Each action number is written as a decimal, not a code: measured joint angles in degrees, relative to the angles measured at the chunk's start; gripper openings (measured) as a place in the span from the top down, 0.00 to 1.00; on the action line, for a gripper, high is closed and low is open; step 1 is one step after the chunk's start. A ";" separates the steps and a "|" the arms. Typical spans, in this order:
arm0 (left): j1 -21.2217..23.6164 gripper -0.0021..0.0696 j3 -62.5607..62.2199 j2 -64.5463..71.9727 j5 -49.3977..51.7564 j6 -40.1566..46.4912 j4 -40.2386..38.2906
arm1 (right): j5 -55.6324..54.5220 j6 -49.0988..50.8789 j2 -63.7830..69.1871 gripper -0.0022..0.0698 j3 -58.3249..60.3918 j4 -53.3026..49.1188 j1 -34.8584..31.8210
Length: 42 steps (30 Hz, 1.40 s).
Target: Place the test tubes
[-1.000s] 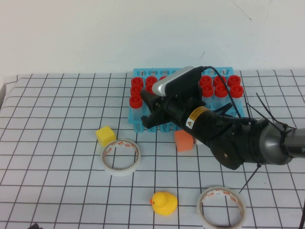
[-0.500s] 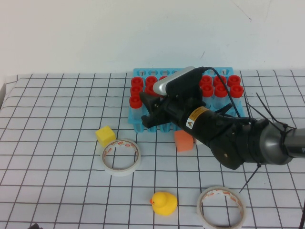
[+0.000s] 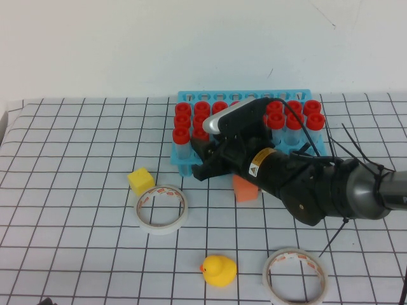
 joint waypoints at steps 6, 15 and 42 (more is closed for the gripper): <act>0.00 0.97 0.00 0.00 0.10 0.00 0.00 | -3.94 0.00 -1.44 0.45 0.00 -1.95 0.00; 0.00 0.97 0.00 0.00 0.22 0.00 0.00 | -5.82 7.87 -17.91 0.91 6.10 -14.86 0.00; 0.00 0.97 0.00 0.00 0.31 0.00 0.00 | 28.44 10.98 -92.77 0.97 50.94 -22.48 0.00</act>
